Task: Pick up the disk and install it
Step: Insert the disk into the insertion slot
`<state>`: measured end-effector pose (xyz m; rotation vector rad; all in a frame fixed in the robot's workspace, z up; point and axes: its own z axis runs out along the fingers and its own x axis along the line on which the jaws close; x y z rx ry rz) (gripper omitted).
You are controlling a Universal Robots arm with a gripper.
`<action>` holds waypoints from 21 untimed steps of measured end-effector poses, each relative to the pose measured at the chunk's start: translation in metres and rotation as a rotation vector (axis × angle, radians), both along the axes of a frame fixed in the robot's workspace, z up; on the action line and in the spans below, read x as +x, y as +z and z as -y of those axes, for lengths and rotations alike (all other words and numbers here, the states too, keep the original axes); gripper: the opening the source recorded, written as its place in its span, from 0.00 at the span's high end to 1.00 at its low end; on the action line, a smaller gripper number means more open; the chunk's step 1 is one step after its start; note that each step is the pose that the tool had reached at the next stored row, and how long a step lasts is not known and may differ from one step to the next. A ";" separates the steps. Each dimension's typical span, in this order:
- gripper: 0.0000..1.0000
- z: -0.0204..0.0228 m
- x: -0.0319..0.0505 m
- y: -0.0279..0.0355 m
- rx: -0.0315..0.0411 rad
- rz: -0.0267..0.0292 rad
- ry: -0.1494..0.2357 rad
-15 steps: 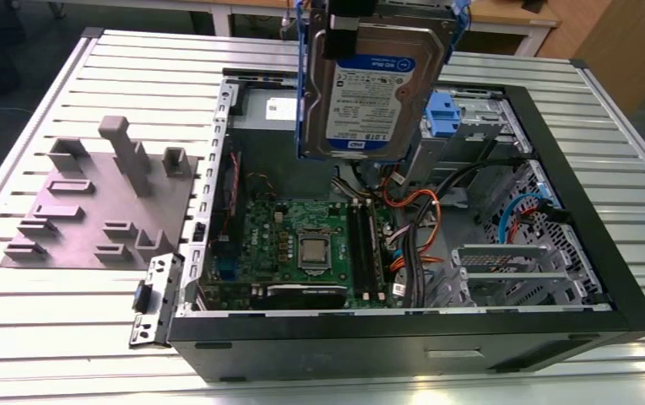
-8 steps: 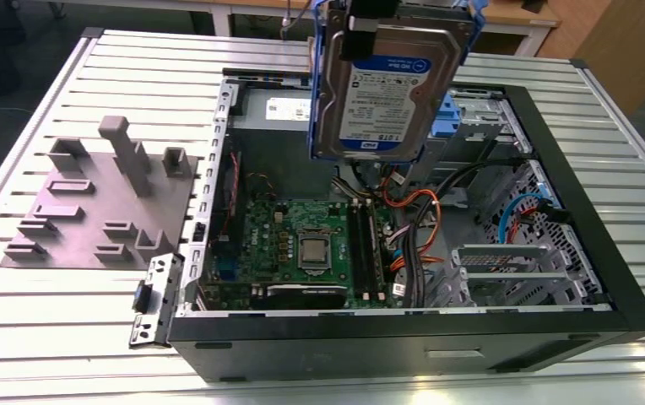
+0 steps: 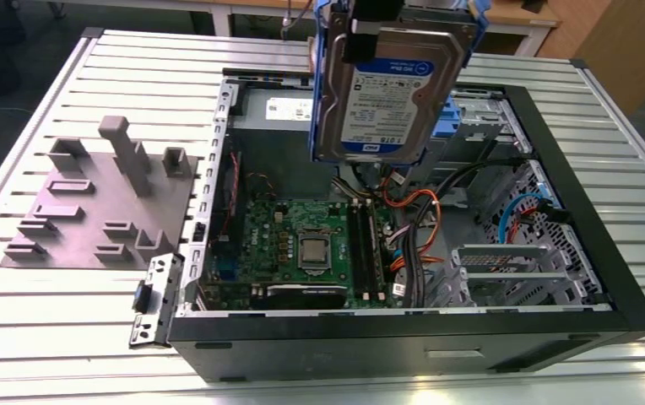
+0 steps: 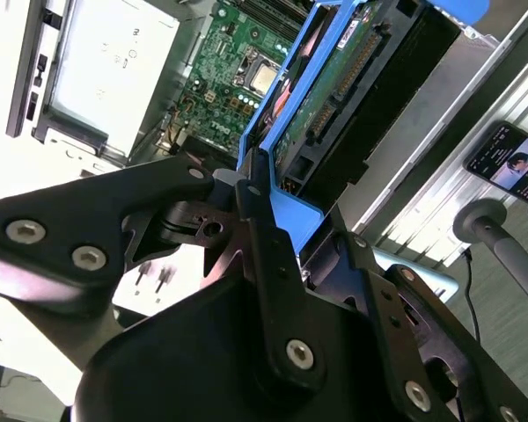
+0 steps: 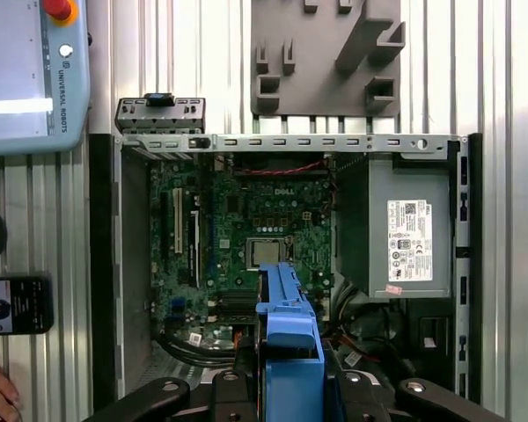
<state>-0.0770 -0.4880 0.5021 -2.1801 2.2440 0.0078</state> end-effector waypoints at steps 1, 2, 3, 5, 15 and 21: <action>0.64 0.0013 0.0000 0.0000 0.0000 0.0000 0.000; 0.64 0.0026 0.0000 -0.0001 0.0001 0.0000 0.000; 0.64 0.0040 0.0000 -0.0001 0.0001 0.0001 0.000; 0.64 0.0070 0.0002 -0.0001 0.0000 0.0000 0.000; 0.64 0.0161 0.0087 -0.0005 0.0001 0.0000 0.000; 0.64 0.0174 0.0180 -0.0007 0.0000 0.0000 0.000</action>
